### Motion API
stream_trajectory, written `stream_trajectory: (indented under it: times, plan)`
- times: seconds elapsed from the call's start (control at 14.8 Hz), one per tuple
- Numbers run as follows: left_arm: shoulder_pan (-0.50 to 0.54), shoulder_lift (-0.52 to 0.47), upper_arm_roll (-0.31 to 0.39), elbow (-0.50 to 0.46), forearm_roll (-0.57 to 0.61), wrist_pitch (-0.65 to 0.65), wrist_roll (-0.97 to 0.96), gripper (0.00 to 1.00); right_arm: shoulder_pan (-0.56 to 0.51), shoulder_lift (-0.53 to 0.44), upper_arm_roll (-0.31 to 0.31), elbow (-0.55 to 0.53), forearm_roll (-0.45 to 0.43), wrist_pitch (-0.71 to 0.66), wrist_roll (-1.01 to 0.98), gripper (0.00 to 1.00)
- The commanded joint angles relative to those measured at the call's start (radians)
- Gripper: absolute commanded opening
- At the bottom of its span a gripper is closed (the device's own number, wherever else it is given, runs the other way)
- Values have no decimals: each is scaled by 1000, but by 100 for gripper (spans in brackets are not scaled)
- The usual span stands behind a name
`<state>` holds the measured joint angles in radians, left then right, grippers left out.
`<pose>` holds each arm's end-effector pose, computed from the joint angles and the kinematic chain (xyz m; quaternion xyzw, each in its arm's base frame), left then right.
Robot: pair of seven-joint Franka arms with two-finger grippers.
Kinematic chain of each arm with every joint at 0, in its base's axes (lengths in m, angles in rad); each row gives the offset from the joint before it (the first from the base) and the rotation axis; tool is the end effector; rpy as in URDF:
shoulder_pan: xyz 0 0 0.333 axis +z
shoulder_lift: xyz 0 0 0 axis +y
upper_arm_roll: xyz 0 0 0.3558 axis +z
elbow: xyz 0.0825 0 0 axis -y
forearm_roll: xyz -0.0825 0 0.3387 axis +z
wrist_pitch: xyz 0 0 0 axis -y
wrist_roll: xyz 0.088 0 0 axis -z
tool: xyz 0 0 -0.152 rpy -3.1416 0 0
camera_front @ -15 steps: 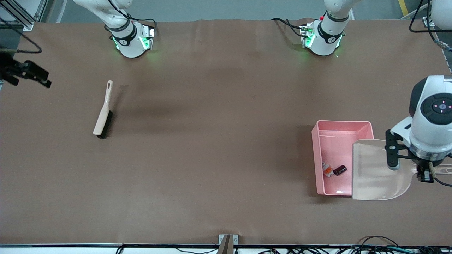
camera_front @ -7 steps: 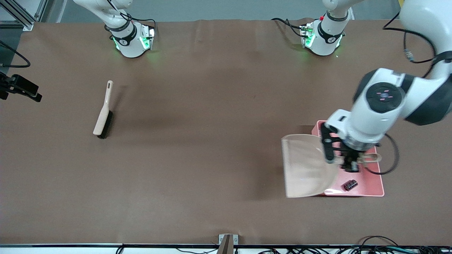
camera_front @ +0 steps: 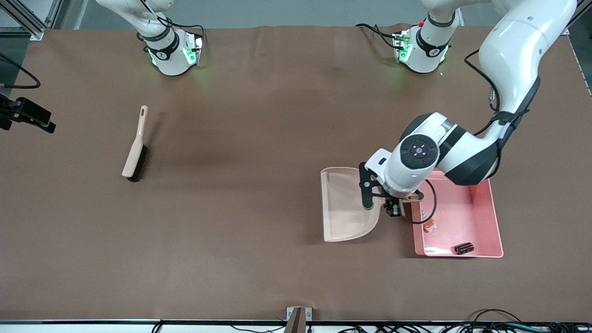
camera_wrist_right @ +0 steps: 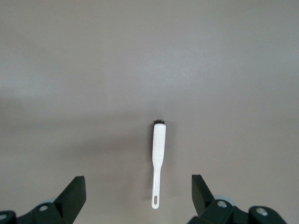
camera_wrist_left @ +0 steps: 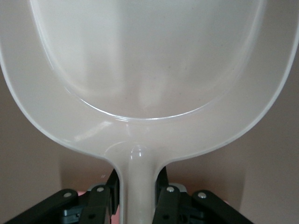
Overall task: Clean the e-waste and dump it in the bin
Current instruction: 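Lower the dustpan onto the table and open the left gripper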
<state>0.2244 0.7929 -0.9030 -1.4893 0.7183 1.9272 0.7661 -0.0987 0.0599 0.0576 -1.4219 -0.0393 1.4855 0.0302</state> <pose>0.6344 -0.2557 0.3226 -0.7045 0.7088 0.0178 0.0318 0.5215 -0.0288 0.6440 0.9991 -0.0374 0.0018 0.0179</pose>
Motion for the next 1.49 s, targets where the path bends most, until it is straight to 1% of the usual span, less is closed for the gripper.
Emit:
stream_trajectory:
  times: [0.0,0.14,0.27,0.41,0.47,0.68,0.81,0.88,0.95,1.02,1.08,1.15,1.22,1.42]
  plan:
    - [-95,11,76,21,4,30,-2,16,-1,5,-2,20,-7,-19,-1,100]
    - [-180,12,163,21,4,82,-2,17,-6,4,-2,20,-1,-19,-1,100]
    - [-235,17,209,21,4,108,-13,17,-6,4,-4,20,3,-21,-1,100]
    - [-247,31,219,17,7,148,-45,17,-7,4,-4,20,6,-65,10,100]
    - [-252,37,220,17,9,165,-54,18,-10,4,-4,21,7,-71,7,100]
    - [-252,71,222,17,72,177,-59,20,-13,4,-2,21,7,-71,5,100]
    - [-250,83,223,18,75,190,-56,21,-15,4,-2,21,10,-82,4,100]
    - [-250,85,225,17,78,191,-56,24,-15,4,-2,21,10,-83,2,100]
    - [-250,86,228,17,79,191,-56,30,-15,4,-2,21,10,-82,3,100]
    - [-250,92,233,18,78,191,-59,48,-15,4,-2,23,10,-80,2,100]
    - [-250,95,233,21,76,191,-57,74,-15,4,-2,23,10,-80,2,100]
    - [-249,94,233,21,76,193,-60,98,-13,4,-2,23,10,-80,2,100]
    - [-249,88,233,23,75,191,-60,100,-12,4,-2,23,12,-82,2,100]
    - [-226,56,230,27,63,190,-60,100,-12,4,-1,23,25,-82,3,100]
